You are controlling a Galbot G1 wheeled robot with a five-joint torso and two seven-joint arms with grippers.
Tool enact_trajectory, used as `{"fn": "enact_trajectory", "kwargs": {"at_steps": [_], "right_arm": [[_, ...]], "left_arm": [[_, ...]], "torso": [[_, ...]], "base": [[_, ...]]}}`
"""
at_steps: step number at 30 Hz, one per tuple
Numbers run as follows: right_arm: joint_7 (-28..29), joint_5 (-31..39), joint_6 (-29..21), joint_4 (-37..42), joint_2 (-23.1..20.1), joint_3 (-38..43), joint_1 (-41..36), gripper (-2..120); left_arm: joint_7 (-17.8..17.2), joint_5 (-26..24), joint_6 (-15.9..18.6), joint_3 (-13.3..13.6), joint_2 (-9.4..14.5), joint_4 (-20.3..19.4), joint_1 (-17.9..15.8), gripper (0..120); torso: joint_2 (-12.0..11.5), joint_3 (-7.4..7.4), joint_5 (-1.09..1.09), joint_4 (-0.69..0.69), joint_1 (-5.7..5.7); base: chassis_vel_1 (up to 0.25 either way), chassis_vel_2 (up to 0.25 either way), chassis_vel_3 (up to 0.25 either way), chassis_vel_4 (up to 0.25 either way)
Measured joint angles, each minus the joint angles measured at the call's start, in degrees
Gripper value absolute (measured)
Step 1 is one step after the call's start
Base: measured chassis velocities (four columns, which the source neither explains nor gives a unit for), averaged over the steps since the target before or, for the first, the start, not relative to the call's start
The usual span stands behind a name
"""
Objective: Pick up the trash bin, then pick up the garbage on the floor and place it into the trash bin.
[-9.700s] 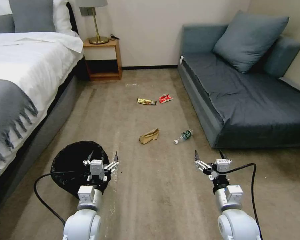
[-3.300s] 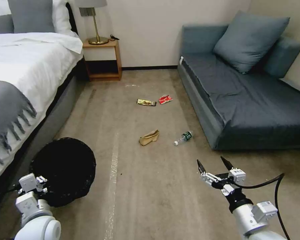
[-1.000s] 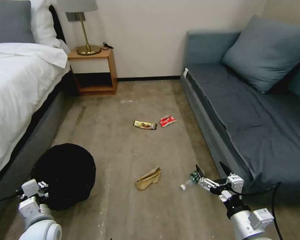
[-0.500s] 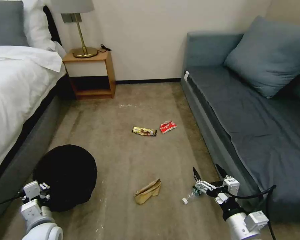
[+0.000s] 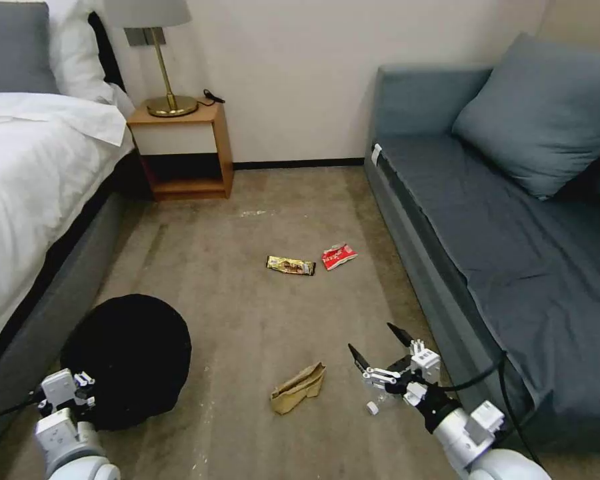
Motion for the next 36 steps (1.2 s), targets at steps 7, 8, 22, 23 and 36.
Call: {"fn": "enact_trajectory", "kwargs": {"at_steps": [7,8,22,23,36], "right_arm": [[-3.64,-3.65,-0.58,-6.25,-4.71,-4.45,8.32,100],[-4.5,-4.13,-0.66,-7.5,-5.32,-5.36,9.61,100],[-21.98,-15.63,-0.42,-32.12,-2.53,-20.28,33.88,100],[-23.75,-18.84,0.54,-36.12,-0.64,-21.28,36.02,100],[-26.52,-42.07,9.45,-58.21,13.45,-20.67,44.11,100]], "left_arm": [[0.0,0.84,0.34,0.29,-0.65,0.23,-0.47,3],[0.0,1.07,0.34,0.32,-0.78,0.35,-0.48,3],[-0.27,2.33,-0.07,-0.04,-1.94,2.33,-0.62,3],[-0.3,2.32,-0.07,-0.1,-1.92,2.48,-0.7,3],[-0.34,2.33,-0.74,-0.38,-2.28,2.83,0.04,3]], "torso": [[0.0,0.0,0.0,0.01,0.0],[0.0,0.0,0.0,-0.01,0.0],[0.0,0.0,0.0,0.0,0.01],[0.0,0.01,-0.02,-0.01,0.0],[0.0,0.0,-0.01,0.01,0.0]], "base": [[0.0,0.0,0.0,0.0],[0.0,0.0,0.0,0.0],[0.0,0.0,0.0,0.0],[0.0,0.0,0.0,0.0],[0.0,0.0,0.0,0.0]]}}
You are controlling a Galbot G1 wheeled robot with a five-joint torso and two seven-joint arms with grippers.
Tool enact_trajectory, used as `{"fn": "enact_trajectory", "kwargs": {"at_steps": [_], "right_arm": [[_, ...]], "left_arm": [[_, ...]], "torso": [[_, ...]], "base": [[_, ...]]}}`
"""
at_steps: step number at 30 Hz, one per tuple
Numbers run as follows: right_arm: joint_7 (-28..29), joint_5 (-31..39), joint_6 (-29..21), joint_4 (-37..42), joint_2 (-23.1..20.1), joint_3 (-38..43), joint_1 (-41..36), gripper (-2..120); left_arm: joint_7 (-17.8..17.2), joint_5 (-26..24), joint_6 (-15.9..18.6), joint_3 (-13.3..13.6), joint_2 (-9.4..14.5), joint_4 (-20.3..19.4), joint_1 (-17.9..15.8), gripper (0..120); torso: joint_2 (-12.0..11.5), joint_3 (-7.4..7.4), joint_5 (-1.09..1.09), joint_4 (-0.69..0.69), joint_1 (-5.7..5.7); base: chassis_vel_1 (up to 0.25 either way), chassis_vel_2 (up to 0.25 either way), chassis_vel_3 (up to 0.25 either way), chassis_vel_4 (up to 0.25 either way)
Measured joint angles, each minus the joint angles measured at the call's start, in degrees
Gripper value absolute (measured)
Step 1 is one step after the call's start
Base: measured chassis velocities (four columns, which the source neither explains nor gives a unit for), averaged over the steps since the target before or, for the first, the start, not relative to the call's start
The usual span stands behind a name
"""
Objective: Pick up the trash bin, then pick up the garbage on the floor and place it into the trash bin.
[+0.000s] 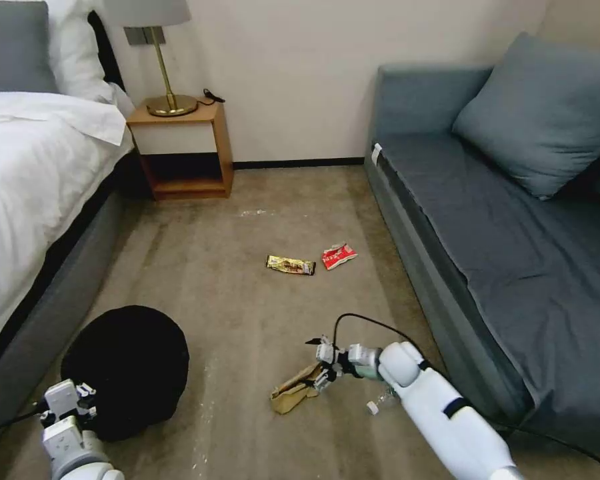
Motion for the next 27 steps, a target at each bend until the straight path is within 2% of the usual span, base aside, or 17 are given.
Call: {"fn": "enact_trajectory", "kwargs": {"at_steps": [3,11,15,17,19,20,23,25,27], "right_arm": [[0.18,-3.9,1.65,-2.97,1.71,1.65,0.2,100],[2.55,-6.37,2.91,-6.21,3.59,3.49,0.1,99],[2.78,-6.99,3.65,-7.1,4.1,4.48,-0.34,84],[2.66,-7.03,3.72,-7.1,4.08,4.53,-0.44,80],[1.75,-7.14,4.23,-7.09,4.02,5.13,-0.75,67],[1.75,-7.14,4.23,-7.09,4.02,5.13,-0.75,67],[1.18,-7.12,4.58,-6.91,3.9,5.71,-1.18,54],[0.97,-7.1,4.69,-6.76,3.79,5.88,-1.39,50],[0.74,-7.08,4.94,-6.58,3.63,6.09,-1.73,42]], "left_arm": [[-0.01,-0.19,-0.28,-0.12,0.17,0.13,0.13,3],[-0.04,-0.07,-1.12,0.14,0.26,1.24,0.0,3],[-0.08,0.53,-2.05,0.48,0.34,2.34,-0.12,3],[-0.07,0.68,-2.29,0.51,0.4,2.61,-0.14,3],[-0.07,0.87,-2.76,0.56,0.59,3.25,-0.15,3],[-0.07,0.87,-2.76,0.56,0.59,3.25,-0.15,3],[-0.07,0.89,-2.82,0.64,0.55,3.28,-0.21,3],[-0.07,0.91,-2.82,0.68,0.5,3.28,-0.22,3],[-0.07,1.03,-2.83,0.73,0.37,3.26,-0.22,3]], "torso": [[0.0,0.0,0.0,-0.01,0.0],[0.0,0.0,0.02,-0.01,0.0],[0.0,-0.01,0.02,-0.01,0.0],[0.0,-0.01,0.02,-0.01,0.0],[0.0,-0.01,0.01,-0.01,0.0],[0.0,-0.01,0.01,-0.01,0.0],[0.0,-0.01,0.01,-0.01,0.0],[0.0,-0.01,0.0,-0.01,0.0],[0.0,-0.01,0.01,-0.01,0.0]], "base": [[0.0,0.0,0.0,0.0],[0.0,0.0,0.0,0.0],[0.0,0.0,0.0,0.0],[0.0,0.0,0.0,0.0],[0.0,0.0,0.0,0.0],[0.0,0.0,0.0,0.0],[0.0,0.0,0.0,0.0],[0.0,0.0,0.0,0.0],[0.0,0.0,0.0,0.0]]}}
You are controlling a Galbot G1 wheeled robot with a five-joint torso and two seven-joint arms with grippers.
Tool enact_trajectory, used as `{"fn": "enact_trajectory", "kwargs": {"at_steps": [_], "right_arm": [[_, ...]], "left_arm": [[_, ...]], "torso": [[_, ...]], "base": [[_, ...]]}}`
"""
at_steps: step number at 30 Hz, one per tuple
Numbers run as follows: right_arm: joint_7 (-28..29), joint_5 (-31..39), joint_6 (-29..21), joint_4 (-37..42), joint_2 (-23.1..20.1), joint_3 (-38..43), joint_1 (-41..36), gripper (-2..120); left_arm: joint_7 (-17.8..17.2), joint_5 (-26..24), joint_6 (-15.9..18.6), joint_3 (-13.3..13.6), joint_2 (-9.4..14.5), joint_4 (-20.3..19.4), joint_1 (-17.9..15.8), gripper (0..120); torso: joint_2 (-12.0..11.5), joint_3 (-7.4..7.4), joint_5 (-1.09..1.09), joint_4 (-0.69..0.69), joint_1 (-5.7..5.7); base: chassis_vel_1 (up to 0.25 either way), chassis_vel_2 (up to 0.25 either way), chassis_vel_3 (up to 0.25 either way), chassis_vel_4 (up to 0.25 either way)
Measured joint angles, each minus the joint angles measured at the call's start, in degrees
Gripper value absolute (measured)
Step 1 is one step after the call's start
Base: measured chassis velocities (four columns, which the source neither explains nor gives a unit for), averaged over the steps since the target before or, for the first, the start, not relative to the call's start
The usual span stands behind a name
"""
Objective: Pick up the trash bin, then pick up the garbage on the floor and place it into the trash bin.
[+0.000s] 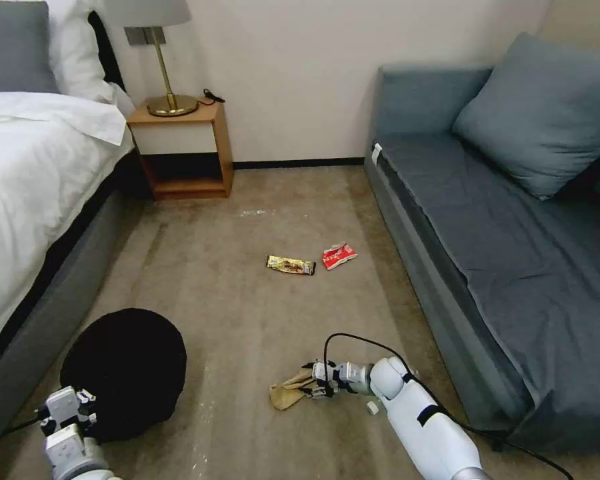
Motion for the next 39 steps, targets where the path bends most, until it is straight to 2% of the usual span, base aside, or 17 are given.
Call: {"fn": "enact_trajectory", "kwargs": {"at_steps": [2,4,7,8,11,21,25,26,30,31,33,35,36,39], "right_arm": [[-0.12,-0.21,0.42,0.04,-0.11,0.49,-0.44,32],[-0.15,-0.4,0.57,0.05,-0.11,0.68,-0.55,30],[-0.47,-1.12,1.38,0.35,-0.27,1.65,-1.12,14],[-0.47,-1.12,1.38,0.35,-0.27,1.65,-1.12,14],[-0.78,-1.15,1.86,1.04,-0.52,2.32,-1.61,1],[-0.85,2.25,2.98,2.9,-0.95,4.52,-2.93,0],[1.81,15.74,1.25,5.68,-2.0,0.86,-3.9,0],[1.81,15.74,1.25,5.68,-2.0,0.86,-3.9,0],[10.15,34.99,-4.37,14.68,-2.29,-8.79,-5.58,0],[10.15,34.99,-4.37,14.68,-2.29,-8.79,-5.58,0],[14.18,39.74,-5.49,17.71,-1.77,-12.05,-5.9,0],[19.78,48.48,-8.25,22.54,0.0,-17.28,-6.24,0],[19.78,48.48,-8.25,22.54,0.0,-17.28,-6.24,0],[23.38,55.99,-11.4,25.77,3.1,-20.0,-5.95,0]], "left_arm": [[0.0,0.1,-0.18,0.02,-0.21,0.03,0.01,3],[0.0,0.11,-0.28,0.03,-0.27,0.08,0.02,3],[0.0,0.14,-0.58,0.03,-0.38,0.16,0.33,3],[0.0,0.14,-0.58,0.03,-0.38,0.16,0.33,3],[0.02,0.14,-0.63,0.04,-0.38,-0.19,0.65,3],[0.16,0.5,-0.61,0.49,-0.4,-1.95,1.53,3],[0.56,0.67,-0.74,0.76,-0.45,-3.14,2.04,3],[0.56,0.67,-0.74,0.76,-0.45,-3.14,2.04,3],[1.19,1.4,-1.52,0.96,-0.76,-3.9,2.44,3],[1.19,1.4,-1.52,0.96,-0.76,-3.9,2.44,3],[1.32,1.61,-1.59,1.04,-0.92,-4.23,2.52,3],[1.54,1.75,-1.68,1.26,-1.23,-4.71,2.58,3],[1.54,1.75,-1.68,1.26,-1.23,-4.71,2.58,3],[1.65,1.61,-1.8,1.63,-1.59,-4.82,2.57,3]], "torso": [[0.0,0.0,0.0,0.0,0.0],[0.0,0.0,0.0,0.0,0.0],[0.0,0.0,0.01,0.0,0.0],[0.0,0.0,0.01,0.0,0.0],[0.0,0.0,0.0,0.0,0.0],[0.0,0.0,-0.01,0.0,0.0],[0.0,0.0,-0.01,-0.02,0.0],[0.0,0.0,-0.01,-0.02,0.0],[0.0,0.0,0.0,-0.01,0.0],[0.0,0.0,0.0,-0.01,0.0],[0.0,0.0,-0.01,0.0,0.0],[-0.01,0.0,-0.01,0.01,0.0],[-0.01,0.0,-0.01,0.01,0.0],[0.0,0.0,-0.01,0.01,0.0]], "base": [[0.0,0.0,0.0,0.0],[0.0,0.0,0.0,0.0],[0.0,0.0,0.0,0.0],[0.0,0.0,0.0,0.0],[0.0,0.0,0.0,0.0],[0.0,0.0,0.0,0.0],[0.0,0.0,0.0,0.0],[0.0,0.0,0.0,0.0],[0.0,0.0,0.0,0.0],[0.0,0.0,0.0,0.0],[0.0,0.0,0.0,0.0],[0.0,0.0,0.0,0.0],[0.0,0.0,0.0,0.0],[0.0,0.0,0.0,0.0]]}}
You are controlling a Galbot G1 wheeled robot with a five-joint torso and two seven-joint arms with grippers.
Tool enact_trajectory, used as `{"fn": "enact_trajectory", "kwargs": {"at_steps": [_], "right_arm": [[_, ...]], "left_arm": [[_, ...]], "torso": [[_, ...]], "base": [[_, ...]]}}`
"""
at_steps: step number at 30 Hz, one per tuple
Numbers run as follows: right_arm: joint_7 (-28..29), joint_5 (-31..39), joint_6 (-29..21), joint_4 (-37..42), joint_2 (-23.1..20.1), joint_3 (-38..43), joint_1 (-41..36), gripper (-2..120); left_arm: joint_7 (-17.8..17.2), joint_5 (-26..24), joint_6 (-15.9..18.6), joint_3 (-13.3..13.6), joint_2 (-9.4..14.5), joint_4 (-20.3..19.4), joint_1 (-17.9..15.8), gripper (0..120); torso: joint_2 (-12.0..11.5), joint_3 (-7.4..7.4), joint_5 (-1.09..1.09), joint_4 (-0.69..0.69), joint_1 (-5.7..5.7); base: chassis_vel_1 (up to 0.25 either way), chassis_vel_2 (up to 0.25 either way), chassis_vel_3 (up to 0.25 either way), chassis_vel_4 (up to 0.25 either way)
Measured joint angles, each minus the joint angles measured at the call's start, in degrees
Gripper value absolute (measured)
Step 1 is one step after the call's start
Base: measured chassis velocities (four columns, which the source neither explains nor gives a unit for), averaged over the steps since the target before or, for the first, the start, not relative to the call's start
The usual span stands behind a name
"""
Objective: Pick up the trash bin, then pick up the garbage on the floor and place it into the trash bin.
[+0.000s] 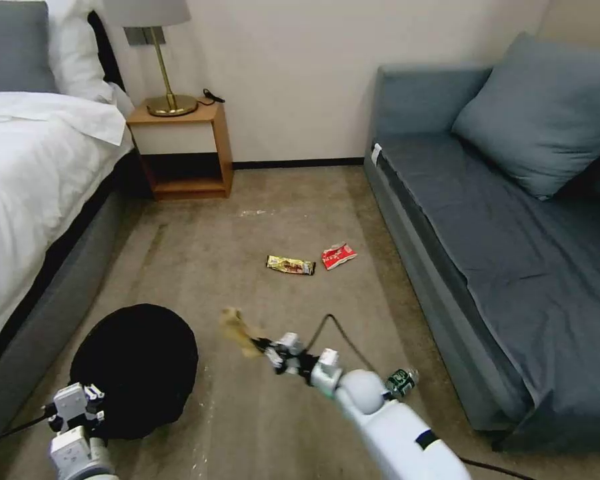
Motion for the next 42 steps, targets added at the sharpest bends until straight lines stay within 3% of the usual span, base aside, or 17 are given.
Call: {"fn": "enact_trajectory", "kwargs": {"at_steps": [4,9,21,25,27,29,39,42], "right_arm": [[1.46,4.22,-1.33,0.69,3.71,-2.93,1.21,0],[0.81,4.26,-0.99,-1.58,6.02,-5.96,2.32,0],[-0.03,-7.27,1.82,-7.97,7.17,-6.72,1.5,0],[5.22,-10.31,1.69,-7.79,7.15,-7.76,0.6,0],[6.67,-10.58,1.56,-7.51,7.15,-7.89,0.53,3],[8.6,-11.34,1.51,-7.3,7.13,-8.11,0.44,14],[10.18,-11.55,1.71,-5.01,6.52,-8.93,-0.07,45],[12.31,-11.45,1.65,-2.46,4.28,-9.77,-1.04,61]], "left_arm": [[0.16,-0.09,-0.31,0.23,-0.46,-0.3,0.07,3],[0.57,-0.32,-1.06,0.27,-0.83,-0.57,0.11,3],[1.02,-0.5,-2.38,0.47,-1.73,-1.56,0.3,3],[1.17,-0.24,-2.45,0.73,-3.11,-2.48,0.62,3],[1.19,-0.14,-2.47,0.81,-3.46,-2.49,0.67,3],[1.25,0.1,-2.5,0.92,-4.08,-2.49,0.6,3],[1.29,0.19,-2.52,0.75,-4.39,-1.61,0.12,3],[1.29,0.19,-2.76,0.51,-4.24,-0.67,-0.11,3]], "torso": [[0.0,0.0,0.0,0.0,0.0],[0.0,0.0,-0.01,0.0,0.0],[0.0,0.0,0.0,-0.01,0.0],[0.0,0.0,0.0,0.01,0.0],[0.0,0.0,-0.01,0.01,0.0],[0.0,0.0,-0.01,0.02,0.0],[0.0,0.0,-0.01,0.03,0.0],[0.0,0.0,0.05,-0.06,0.0]], "base": [[0.0,0.0,0.0,0.0],[0.0,0.0,0.0,0.0],[0.0,0.0,0.0,0.0],[0.0,0.0,0.0,0.0],[0.0,0.0,0.0,0.0],[0.0,0.0,0.0,0.0],[0.0,0.0,0.0,0.0],[0.0,0.0,0.0,0.0]]}}
